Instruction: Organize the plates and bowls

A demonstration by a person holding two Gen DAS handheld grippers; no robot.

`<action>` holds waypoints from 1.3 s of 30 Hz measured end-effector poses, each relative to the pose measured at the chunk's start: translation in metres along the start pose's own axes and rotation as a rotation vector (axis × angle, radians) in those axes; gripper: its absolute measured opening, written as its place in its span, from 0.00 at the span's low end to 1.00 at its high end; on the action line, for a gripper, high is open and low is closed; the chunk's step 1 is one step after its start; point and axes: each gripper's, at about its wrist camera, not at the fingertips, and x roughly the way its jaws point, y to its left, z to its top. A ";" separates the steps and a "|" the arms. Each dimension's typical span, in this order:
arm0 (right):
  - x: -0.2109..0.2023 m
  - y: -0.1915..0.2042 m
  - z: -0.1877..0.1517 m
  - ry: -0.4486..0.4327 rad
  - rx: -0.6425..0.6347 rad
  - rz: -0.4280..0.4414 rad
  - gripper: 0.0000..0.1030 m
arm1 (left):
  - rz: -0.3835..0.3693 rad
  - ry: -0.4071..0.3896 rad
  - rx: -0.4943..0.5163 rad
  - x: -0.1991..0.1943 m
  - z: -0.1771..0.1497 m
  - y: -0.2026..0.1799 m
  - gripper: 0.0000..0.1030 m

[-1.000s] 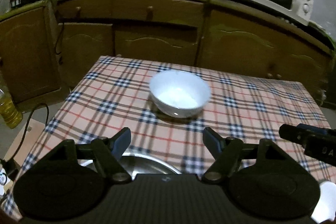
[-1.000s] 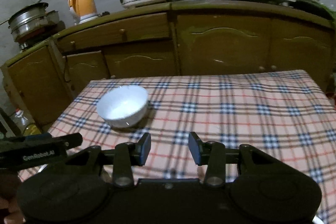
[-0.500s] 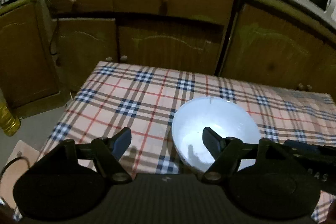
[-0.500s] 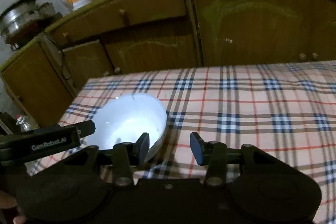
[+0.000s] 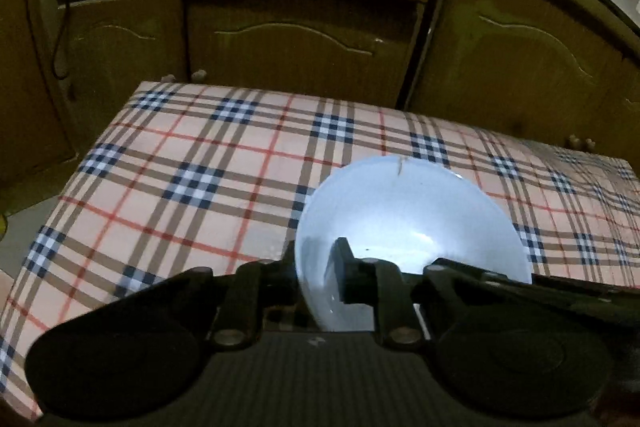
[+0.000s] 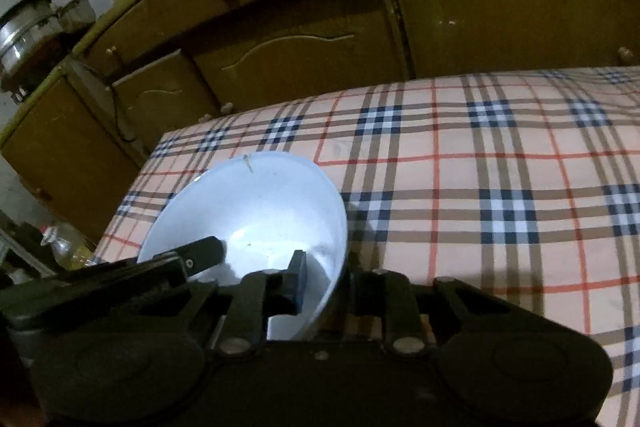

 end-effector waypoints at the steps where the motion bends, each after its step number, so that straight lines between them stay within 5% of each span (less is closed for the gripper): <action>1: -0.002 -0.001 -0.001 -0.004 0.007 0.001 0.23 | -0.008 0.007 -0.011 -0.001 0.000 -0.001 0.17; 8: -0.045 -0.004 -0.007 -0.052 -0.013 -0.011 0.22 | -0.010 -0.028 0.015 -0.038 -0.011 -0.027 0.16; 19: -0.168 -0.012 -0.020 -0.164 -0.039 -0.043 0.22 | -0.023 -0.135 0.082 -0.136 -0.029 -0.088 0.16; 39: -0.325 -0.044 -0.105 -0.260 -0.015 -0.107 0.22 | -0.079 -0.200 0.155 -0.232 -0.102 -0.159 0.17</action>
